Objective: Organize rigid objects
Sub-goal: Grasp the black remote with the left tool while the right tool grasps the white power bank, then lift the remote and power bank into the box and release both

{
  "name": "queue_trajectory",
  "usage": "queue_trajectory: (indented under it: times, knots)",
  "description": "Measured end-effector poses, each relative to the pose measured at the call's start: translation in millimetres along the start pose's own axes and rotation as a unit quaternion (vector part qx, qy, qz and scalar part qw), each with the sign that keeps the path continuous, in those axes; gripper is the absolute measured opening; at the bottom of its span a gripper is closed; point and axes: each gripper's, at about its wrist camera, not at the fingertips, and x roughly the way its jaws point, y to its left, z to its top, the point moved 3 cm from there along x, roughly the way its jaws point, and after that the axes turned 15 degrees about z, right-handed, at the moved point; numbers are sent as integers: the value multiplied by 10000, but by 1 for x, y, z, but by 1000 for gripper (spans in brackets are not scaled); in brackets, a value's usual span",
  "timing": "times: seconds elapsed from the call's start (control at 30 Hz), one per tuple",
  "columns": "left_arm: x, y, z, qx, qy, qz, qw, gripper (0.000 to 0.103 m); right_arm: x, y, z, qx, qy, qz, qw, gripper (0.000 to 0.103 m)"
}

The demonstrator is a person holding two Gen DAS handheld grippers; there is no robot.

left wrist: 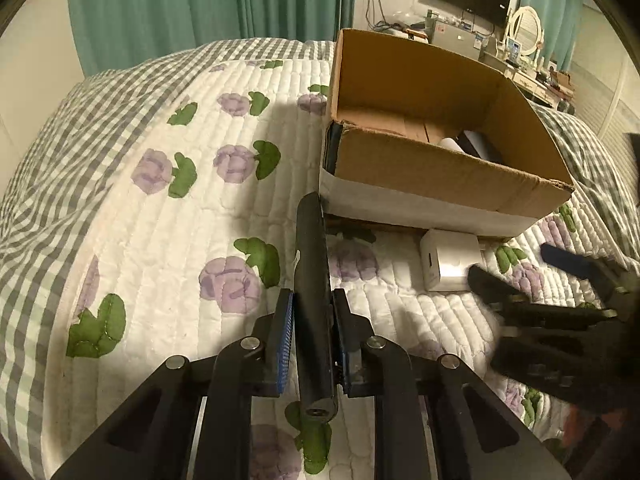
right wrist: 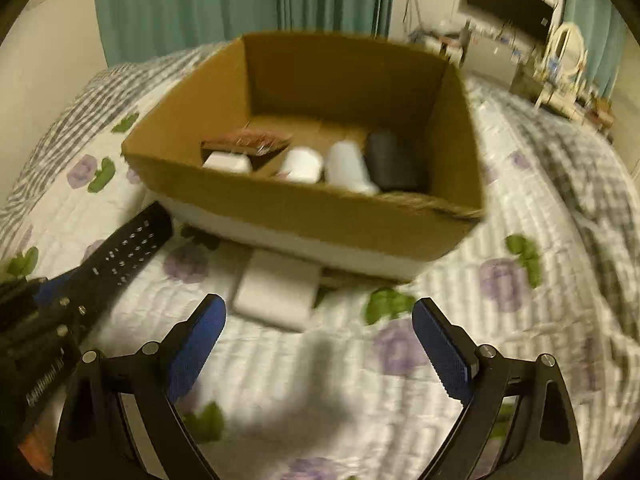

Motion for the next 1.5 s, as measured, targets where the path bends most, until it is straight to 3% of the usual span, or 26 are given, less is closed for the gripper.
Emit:
queue_trajectory:
  times: [0.03, 0.1, 0.17, 0.33, 0.53, 0.8, 1.1, 1.5]
  knots:
    - [0, 0, 1, -6, -10, -11, 10000, 19, 9, 2, -1, 47, 118, -6, 9999, 89]
    - [-1, 2, 1, -25, -33, -45, 10000, 19, 26, 4, -2, 200, 308, 98, 9993, 75]
    - [-2, 4, 0, -41, -51, -65, 10000, 19, 38, 4, -1, 365, 380, 212, 9984, 70]
    - [-1, 4, -1, -54, -27, -140, 9999, 19, 57, 5, 10, 460, 377, 232, 9980, 69]
    - [-6, 6, -2, -52, -37, -207, 9998, 19, 59, 3, 12, 442, 295, 172, 9984, 51]
    - [-29, 0, -10, 12, -122, -357, 9993, 19, 20, 16, -6, 91, 91, 269, 9996, 51]
    - [-80, -6, -8, 149, -559, -490, 9971, 19, -63, 15, -7, -75, -488, 234, 9985, 51]
    - [-135, -20, 34, 249, -1275, -584, 9898, 19, -143, 31, 42, -518, -1278, 209, 9902, 51]
